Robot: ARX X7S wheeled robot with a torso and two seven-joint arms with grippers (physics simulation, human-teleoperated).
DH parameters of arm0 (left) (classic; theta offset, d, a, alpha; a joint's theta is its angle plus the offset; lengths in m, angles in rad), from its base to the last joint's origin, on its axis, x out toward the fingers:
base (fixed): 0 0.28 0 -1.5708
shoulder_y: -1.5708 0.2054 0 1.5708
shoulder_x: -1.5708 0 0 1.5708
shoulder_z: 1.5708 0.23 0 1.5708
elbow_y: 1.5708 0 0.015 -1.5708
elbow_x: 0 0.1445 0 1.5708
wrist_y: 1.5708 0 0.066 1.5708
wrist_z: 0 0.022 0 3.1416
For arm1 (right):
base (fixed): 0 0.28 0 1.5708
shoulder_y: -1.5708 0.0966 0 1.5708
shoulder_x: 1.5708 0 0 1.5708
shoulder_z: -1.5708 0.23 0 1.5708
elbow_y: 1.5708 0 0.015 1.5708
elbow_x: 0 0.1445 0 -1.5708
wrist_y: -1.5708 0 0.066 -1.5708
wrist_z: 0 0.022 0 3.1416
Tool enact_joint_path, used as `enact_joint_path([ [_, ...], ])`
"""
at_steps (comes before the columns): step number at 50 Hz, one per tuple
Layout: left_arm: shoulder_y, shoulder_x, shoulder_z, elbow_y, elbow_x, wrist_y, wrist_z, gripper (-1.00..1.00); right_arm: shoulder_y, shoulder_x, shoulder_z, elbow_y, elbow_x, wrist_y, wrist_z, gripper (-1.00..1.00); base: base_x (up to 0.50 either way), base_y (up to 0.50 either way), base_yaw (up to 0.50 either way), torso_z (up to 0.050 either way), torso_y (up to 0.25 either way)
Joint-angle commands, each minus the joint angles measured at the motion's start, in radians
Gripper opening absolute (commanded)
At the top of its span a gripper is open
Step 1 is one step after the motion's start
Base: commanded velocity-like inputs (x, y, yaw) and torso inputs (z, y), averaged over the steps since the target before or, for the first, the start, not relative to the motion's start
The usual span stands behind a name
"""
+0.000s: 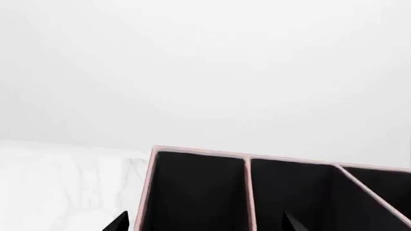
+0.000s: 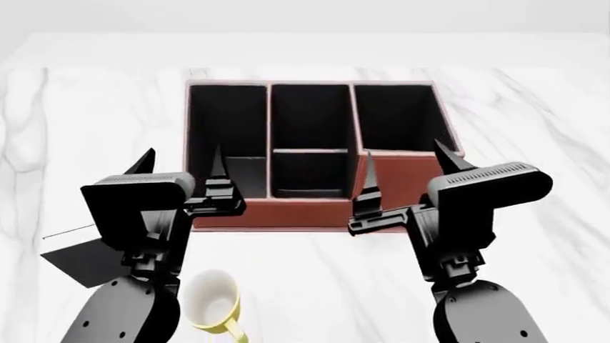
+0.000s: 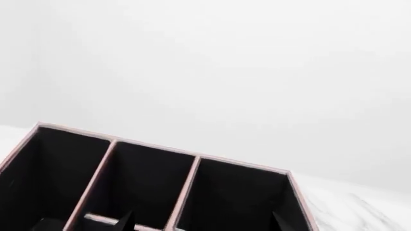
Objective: Pick up the yellow and white mug and place it to the right of the caddy.
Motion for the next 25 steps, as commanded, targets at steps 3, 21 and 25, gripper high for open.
enact_joint_path([
  [3, -0.001, -0.013, -0.004, 0.017, -0.019, 0.002, -0.001, 1.0, 0.01, 0.027, -0.068, -0.103, 0.026, 0.069, -0.044, 1.0, 0.0, 0.0, 0.0, 0.0, 0.0],
  [21, -0.012, -0.037, -0.047, 0.08, -0.064, -0.031, -0.039, 1.0, 0.155, -0.018, -0.162, -0.179, 0.239, 0.601, -0.16, 1.0, 0.0, 0.0, 0.0, 0.0, 0.0],
  [25, -0.015, -0.04, -0.039, 0.069, -0.055, -0.026, -0.039, 1.0, 0.146, -0.02, -0.166, -0.177, 0.268, 0.634, -0.18, 1.0, 0.0, 0.0, 0.0, 0.0, 0.0],
])
